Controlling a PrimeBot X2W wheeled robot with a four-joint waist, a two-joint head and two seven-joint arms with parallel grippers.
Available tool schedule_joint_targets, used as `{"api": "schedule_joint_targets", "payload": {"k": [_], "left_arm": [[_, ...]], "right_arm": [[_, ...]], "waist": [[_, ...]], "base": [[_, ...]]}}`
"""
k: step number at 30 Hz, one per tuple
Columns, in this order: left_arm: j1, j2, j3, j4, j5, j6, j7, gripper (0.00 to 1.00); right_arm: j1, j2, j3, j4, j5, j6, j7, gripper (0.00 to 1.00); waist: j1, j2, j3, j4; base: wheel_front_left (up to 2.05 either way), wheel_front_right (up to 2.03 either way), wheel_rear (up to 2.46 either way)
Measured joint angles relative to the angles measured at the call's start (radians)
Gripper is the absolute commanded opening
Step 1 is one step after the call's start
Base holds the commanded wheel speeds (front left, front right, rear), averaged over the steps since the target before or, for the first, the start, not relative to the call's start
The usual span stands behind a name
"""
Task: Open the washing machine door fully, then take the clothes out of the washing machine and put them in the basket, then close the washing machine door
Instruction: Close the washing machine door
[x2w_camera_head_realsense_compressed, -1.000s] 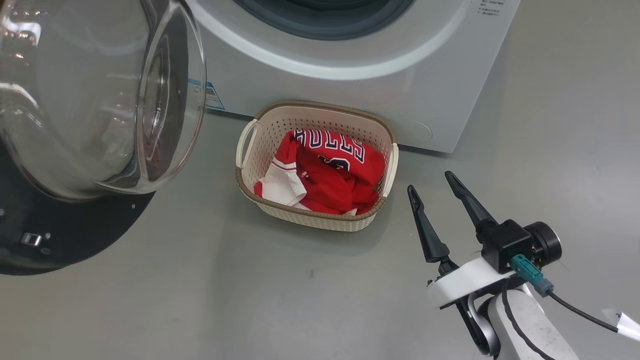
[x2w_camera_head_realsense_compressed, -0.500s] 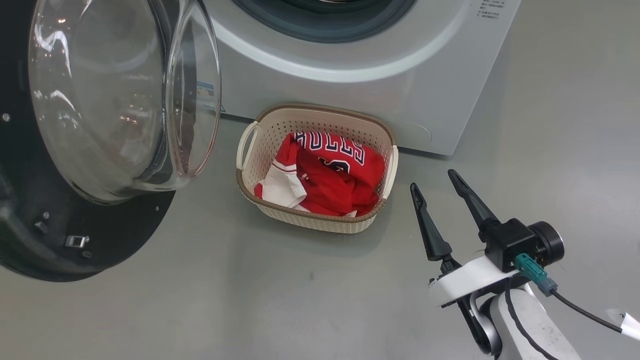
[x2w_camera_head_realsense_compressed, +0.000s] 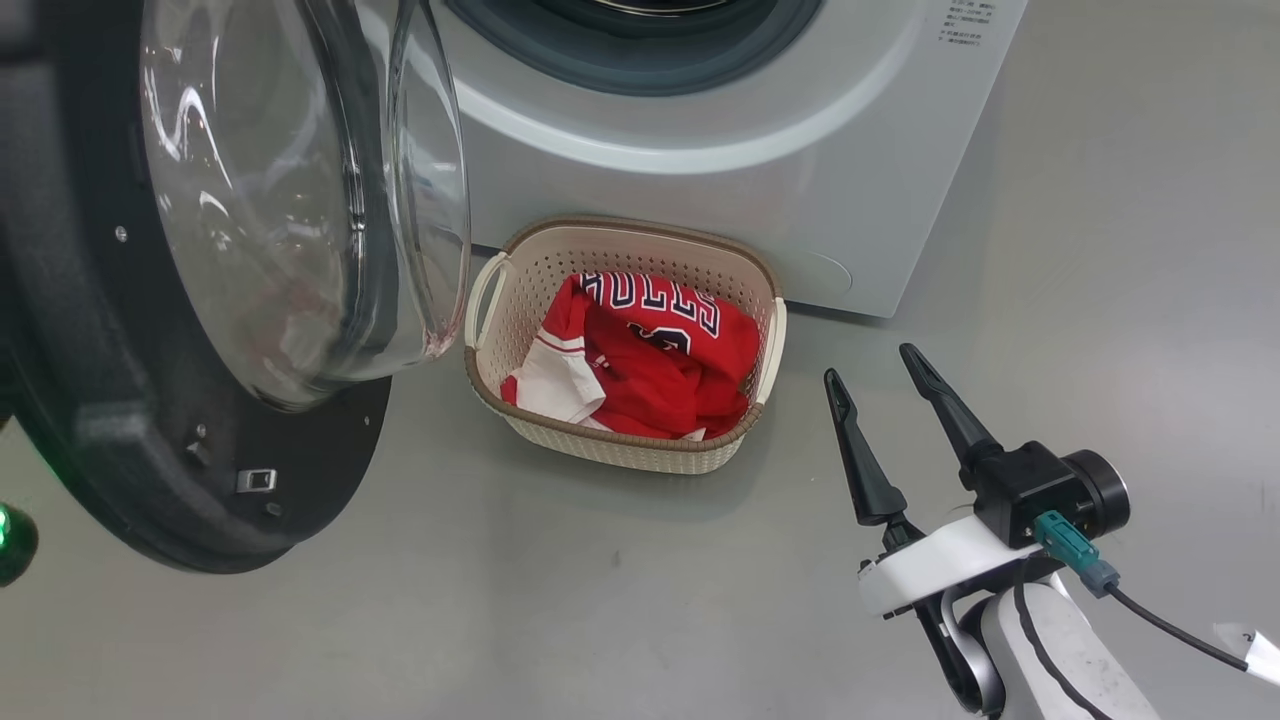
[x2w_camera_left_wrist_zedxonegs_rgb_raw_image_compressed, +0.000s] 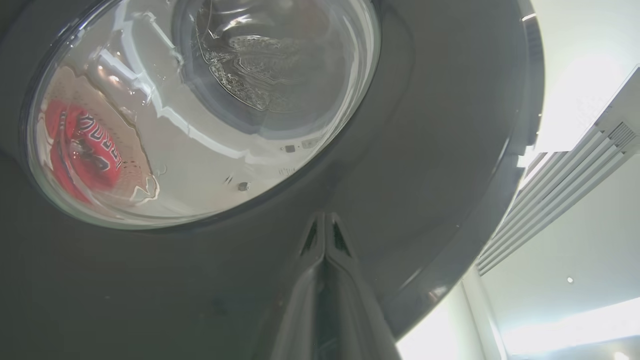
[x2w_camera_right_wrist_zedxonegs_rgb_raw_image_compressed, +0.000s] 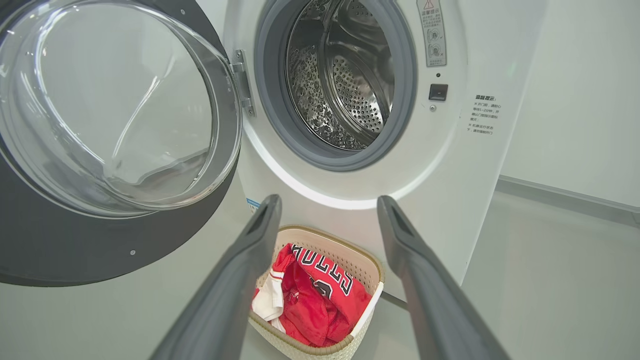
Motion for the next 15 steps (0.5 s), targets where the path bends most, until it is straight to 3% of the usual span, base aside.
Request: {"api": "schedule_joint_targets", "payload": {"k": [15], "left_arm": [[0.069, -0.099, 0.006, -0.082, -0.046, 0.001, 0.03, 0.0]], "right_arm": [[0.008, 0.001, 0.008, -0.005, 0.011, -0.002, 0.0, 1.0]], "waist": [[0.0, 0.0, -0.024, -0.032]], "base": [[0.0, 0.0, 0.0]]}}
